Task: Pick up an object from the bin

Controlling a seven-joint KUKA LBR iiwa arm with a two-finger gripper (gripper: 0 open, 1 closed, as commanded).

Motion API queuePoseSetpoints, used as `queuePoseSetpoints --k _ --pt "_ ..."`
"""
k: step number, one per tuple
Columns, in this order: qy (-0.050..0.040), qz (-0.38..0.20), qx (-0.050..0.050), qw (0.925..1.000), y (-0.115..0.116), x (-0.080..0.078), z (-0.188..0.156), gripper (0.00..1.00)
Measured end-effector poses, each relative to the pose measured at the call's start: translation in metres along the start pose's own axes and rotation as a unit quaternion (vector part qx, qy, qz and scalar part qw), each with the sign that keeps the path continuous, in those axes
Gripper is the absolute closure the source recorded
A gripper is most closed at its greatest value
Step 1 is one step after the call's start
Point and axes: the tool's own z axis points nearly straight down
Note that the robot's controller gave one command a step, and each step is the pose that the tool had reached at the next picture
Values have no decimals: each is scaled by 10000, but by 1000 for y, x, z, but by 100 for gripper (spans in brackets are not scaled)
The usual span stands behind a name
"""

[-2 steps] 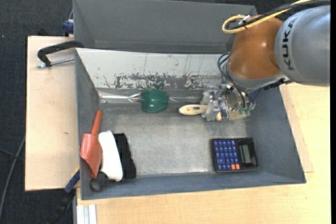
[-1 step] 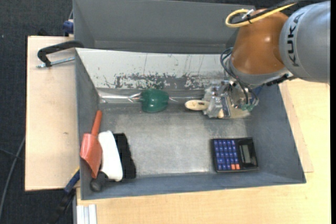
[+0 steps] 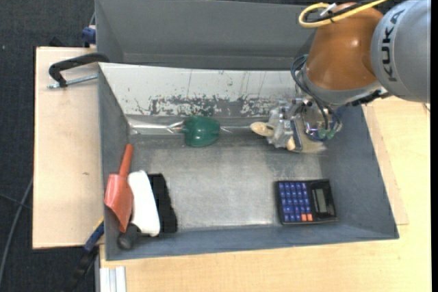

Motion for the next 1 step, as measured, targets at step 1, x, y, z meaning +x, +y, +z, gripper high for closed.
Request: queuePoseSetpoints --k 1 --pt "22 2 -1 10000 0 0 -15 100"
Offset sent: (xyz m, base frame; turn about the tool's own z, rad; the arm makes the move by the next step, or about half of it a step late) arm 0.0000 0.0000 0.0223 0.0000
